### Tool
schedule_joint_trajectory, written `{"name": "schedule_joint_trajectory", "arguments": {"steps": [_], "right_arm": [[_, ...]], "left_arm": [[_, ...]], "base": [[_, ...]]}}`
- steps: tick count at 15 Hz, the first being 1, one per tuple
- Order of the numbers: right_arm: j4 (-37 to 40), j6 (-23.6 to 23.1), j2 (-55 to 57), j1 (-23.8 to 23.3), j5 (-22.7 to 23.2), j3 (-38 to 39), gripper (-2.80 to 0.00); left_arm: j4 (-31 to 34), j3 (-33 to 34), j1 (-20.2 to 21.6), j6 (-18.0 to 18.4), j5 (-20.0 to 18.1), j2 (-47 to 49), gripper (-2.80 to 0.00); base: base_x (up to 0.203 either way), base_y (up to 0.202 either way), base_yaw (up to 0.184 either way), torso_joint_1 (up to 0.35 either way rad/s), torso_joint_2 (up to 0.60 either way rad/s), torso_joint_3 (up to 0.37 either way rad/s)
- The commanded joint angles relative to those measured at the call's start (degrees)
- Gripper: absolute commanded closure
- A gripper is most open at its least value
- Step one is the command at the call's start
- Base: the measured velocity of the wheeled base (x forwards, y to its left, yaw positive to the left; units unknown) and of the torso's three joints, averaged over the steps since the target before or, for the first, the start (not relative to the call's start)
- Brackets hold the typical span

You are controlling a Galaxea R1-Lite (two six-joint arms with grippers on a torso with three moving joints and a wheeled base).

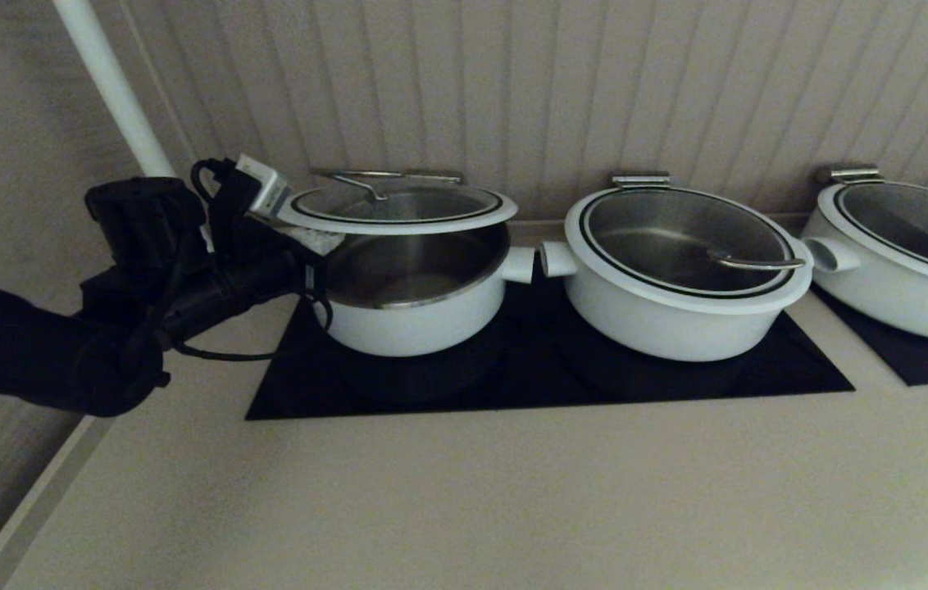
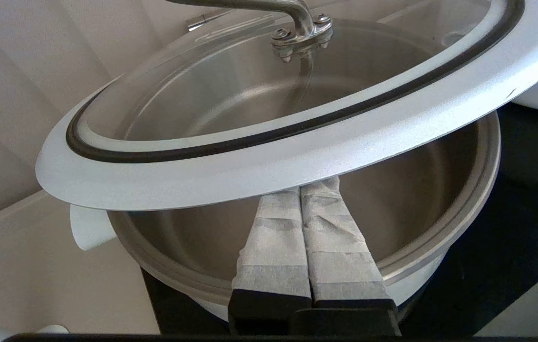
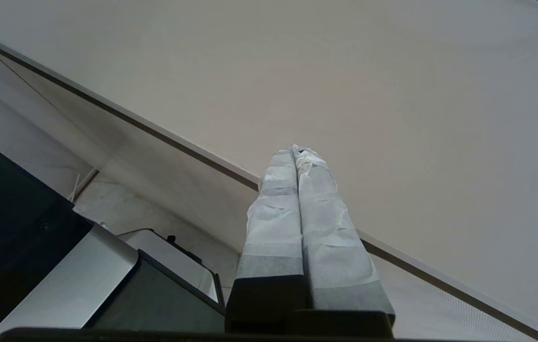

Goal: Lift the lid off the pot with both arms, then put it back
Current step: Open the pot lid completely

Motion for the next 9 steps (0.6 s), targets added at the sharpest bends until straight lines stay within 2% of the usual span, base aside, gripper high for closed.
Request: {"name": "schedule_joint_trajectory", "arguments": {"steps": [1,2,5,9], "right_arm": [[0.02,-0.03,0.41,-1.26,0.03,0.01,0.00],[0.01,-0.03,0.41,-3.23,0.03,0.01,0.00],[-0.60,-0.03,0.51,-13.96,-0.03,0.18,0.00],[-2.75,-0.05,0.66,-18.74,-0.14,0.84,0.00]], "left_arm": [[-0.34,0.47,-0.01,0.11,-0.10,-0.03,0.00],[-0.34,0.95,-0.01,0.11,-0.10,-0.15,0.00],[-0.34,0.96,-0.01,0.20,-0.02,0.02,0.00],[-0.34,1.04,-0.01,0.20,-0.02,-0.07,0.00]], "base": [[0.000,0.000,0.000,0.000,0.00,0.000],[0.000,0.000,0.000,0.000,0.00,0.000],[0.000,0.000,0.000,0.000,0.00,0.000],[0.000,0.000,0.000,0.000,0.00,0.000]]}}
